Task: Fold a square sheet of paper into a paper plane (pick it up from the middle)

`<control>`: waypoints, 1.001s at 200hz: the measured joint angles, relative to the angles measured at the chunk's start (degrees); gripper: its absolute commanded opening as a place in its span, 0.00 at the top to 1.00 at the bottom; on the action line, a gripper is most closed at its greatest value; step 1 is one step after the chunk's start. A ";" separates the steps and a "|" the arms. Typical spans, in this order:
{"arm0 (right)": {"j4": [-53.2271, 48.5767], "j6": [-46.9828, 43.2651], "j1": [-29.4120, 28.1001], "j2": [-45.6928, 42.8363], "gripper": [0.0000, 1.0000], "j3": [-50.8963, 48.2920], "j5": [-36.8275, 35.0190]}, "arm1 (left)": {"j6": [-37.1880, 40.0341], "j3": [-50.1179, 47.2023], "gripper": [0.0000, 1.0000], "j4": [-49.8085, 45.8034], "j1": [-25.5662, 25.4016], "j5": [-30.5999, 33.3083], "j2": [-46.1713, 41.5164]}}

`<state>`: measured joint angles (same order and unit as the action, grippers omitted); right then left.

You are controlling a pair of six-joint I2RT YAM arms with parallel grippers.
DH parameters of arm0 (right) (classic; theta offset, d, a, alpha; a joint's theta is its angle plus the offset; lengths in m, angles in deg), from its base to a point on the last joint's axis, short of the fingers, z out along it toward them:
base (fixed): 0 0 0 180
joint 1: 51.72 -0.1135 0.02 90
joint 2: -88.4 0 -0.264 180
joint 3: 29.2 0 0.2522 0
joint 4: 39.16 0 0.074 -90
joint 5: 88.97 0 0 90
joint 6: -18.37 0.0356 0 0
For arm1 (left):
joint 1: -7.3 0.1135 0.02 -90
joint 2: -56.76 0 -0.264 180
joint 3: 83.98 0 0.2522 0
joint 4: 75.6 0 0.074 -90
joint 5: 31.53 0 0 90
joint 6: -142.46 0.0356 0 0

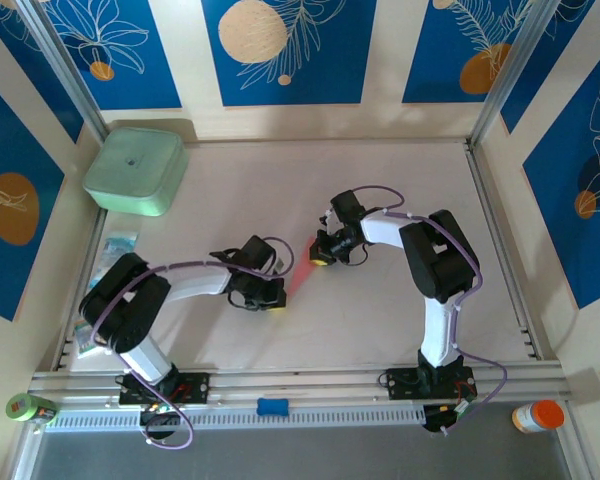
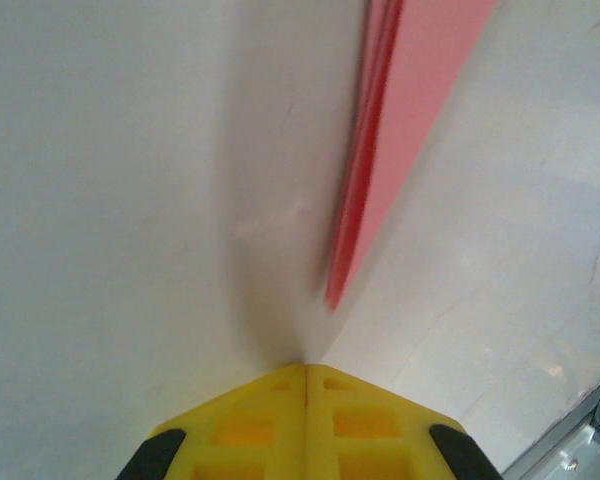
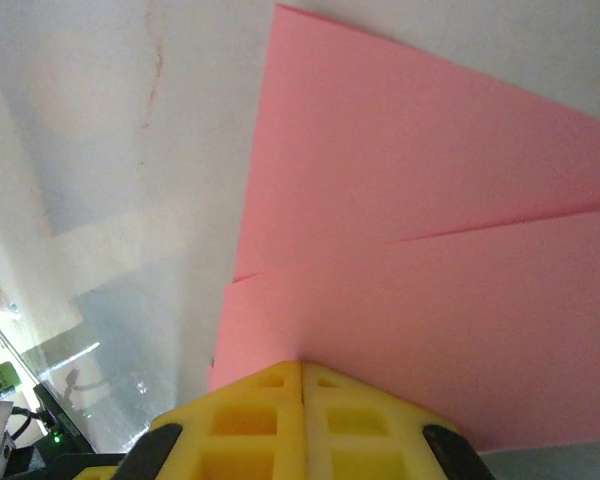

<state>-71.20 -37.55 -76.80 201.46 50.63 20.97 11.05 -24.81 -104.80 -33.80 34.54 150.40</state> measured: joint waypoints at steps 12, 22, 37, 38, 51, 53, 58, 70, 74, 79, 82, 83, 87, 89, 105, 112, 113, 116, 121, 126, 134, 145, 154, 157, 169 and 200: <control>-0.55 -0.81 0.09 -0.02 1.00 0.31 -0.07 | 0.00 0.09 0.88 -0.94 0.00 0.57 -1.29; -1.36 -1.42 0.09 -0.13 0.95 0.70 -0.35 | 0.35 0.72 0.85 -1.77 0.07 1.81 -2.64; -3.98 -2.19 -0.20 -1.07 0.86 1.40 -1.77 | 0.76 2.27 0.78 -2.38 0.37 4.13 -4.44; -4.22 -2.21 -0.24 -1.20 0.86 1.46 -1.86 | 0.79 2.36 0.77 -2.43 0.39 4.22 -4.52; -7.06 -2.80 -0.61 -3.15 0.77 2.45 -3.58 | 1.11 3.87 0.64 -2.47 1.01 6.97 -6.12; -7.48 -2.49 -0.74 -3.67 0.76 2.60 -3.85 | 1.33 4.02 0.62 -2.47 1.07 7.19 -6.27; -8.63 -2.73 -1.01 -4.79 0.73 3.15 -4.74 | 1.16 4.48 0.56 -2.40 1.38 8.39 -6.86; -11.13 -2.34 -1.95 -7.67 0.66 4.59 -7.17 | 1.70 5.31 0.42 -2.40 2.45 11.34 -8.11; -11.96 -1.86 -2.38 -8.63 0.64 5.16 -8.09 | 2.21 5.53 0.38 -2.47 2.99 12.55 -8.52; -12.94 -1.92 -2.86 -9.66 0.61 5.88 -9.27 | 1.84 5.66 0.33 -2.43 3.61 13.70 -8.90; -13.70 -1.38 -3.34 -10.40 0.59 6.38 -10.38 | 2.21 5.68 0.30 -2.45 3.98 14.36 -9.09; -13.88 -1.44 -3.43 -10.56 0.59 6.51 -10.58 | 1.86 5.70 0.29 -2.40 4.15 14.73 -9.20; -14.60 -0.96 -3.89 -11.21 0.57 7.04 -11.65 | 2.49 5.75 0.26 -2.45 4.63 15.52 -9.38; -15.13 -0.72 -4.22 -11.61 0.56 7.34 -12.46 | 2.43 5.75 0.24 -2.47 4.85 15.87 -9.49; -19.32 1.20 -6.45 -13.11 0.52 9.60 -17.75 | 2.75 5.75 0.11 -2.60 6.88 19.10 -9.94; -21.05 2.43 -7.26 -13.14 0.51 10.36 -19.89 | 2.97 5.75 0.06 -2.62 7.54 20.28 -10.10; -21.42 2.69 -7.41 -13.14 0.51 10.51 -20.33 | 3.30 5.75 0.05 -2.62 7.67 20.48 -10.14; -21.99 3.48 -7.74 -13.14 0.50 10.71 -21.16 | 3.48 5.75 0.03 -2.62 7.93 21.09 -10.25; -23.21 4.50 -8.37 -13.07 0.49 10.99 -22.82 | 4.00 5.75 0.00 -2.62 8.31 21.81 -10.43; -24.37 5.29 -8.92 -13.03 0.48 11.10 -24.06 | 3.93 5.73 0.00 -2.60 8.63 22.67 -10.67; -26.16 7.02 -9.75 -12.81 0.47 11.32 -26.03 | 4.55 5.73 0.00 -2.60 9.07 23.85 -11.13; -28.50 9.53 -10.95 -12.09 0.46 11.98 -28.50 | 5.01 5.73 0.01 -2.60 9.64 25.44 -11.87; -30.08 11.43 -11.91 -10.99 0.46 12.94 -30.27 | 5.38 5.70 0.01 -2.60 10.21 26.29 -12.35; -30.62 12.22 -12.28 -10.58 0.46 13.40 -30.86 | 5.49 5.68 0.00 -2.60 10.40 26.47 -12.52; -32.28 14.80 -13.40 -8.63 0.47 15.26 -33.18 | 5.92 5.31 0.00 -2.29 11.26 27.02 -12.96; -35.95 20.48 -15.50 -2.56 0.50 21.05 -36.54 | 6.93 2.58 0.00 -0.52 12.35 26.97 -14.53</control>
<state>-107.16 -17.07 -92.30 198.90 71.68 -15.57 17.98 -22.23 -105.32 -21.45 61.52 135.87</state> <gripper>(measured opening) 0.500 0.995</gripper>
